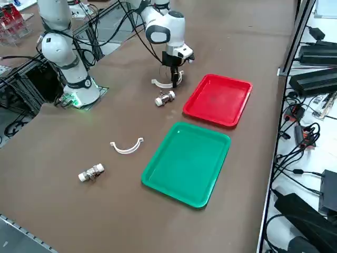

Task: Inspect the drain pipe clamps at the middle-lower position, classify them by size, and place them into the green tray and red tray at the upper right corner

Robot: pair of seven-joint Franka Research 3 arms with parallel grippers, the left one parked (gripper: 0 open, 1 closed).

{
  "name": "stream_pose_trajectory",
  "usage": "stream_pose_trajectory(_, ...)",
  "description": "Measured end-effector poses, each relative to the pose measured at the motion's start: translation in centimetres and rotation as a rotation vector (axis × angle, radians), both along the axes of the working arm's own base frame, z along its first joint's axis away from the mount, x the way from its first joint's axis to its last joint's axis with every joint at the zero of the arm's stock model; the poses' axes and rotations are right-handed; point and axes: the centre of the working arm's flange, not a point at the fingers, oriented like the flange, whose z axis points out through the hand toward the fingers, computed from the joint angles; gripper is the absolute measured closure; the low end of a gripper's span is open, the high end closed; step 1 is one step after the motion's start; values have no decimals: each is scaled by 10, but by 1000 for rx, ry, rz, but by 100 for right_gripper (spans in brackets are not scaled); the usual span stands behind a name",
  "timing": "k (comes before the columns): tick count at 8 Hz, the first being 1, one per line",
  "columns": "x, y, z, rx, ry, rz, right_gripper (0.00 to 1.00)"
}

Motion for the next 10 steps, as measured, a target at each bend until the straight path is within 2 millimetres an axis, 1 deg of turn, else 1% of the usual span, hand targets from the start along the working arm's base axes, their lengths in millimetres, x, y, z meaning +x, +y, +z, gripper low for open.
stream_pose_trajectory(1,0,0,-1,-2,2,0,59)
stream_pose_trajectory(2,0,0,-2,-2,3,0,80)
stream_pose_trajectory(3,0,0,-1,-1,1,-1,89)
stream_pose_trajectory(4,3,0,2,2,-6,-9,93)
stream_pose_trajectory(5,8,1,11,11,-25,-29,93)
stream_pose_trajectory(6,18,1,30,24,-52,-72,93)
stream_pose_trajectory(7,31,0,60,34,-64,-133,93)
stream_pose_trajectory(8,47,-4,98,39,-65,-204,93)
stream_pose_trajectory(9,68,-12,137,44,-68,-269,93)
stream_pose_trajectory(10,93,-28,168,52,-84,-325,93)
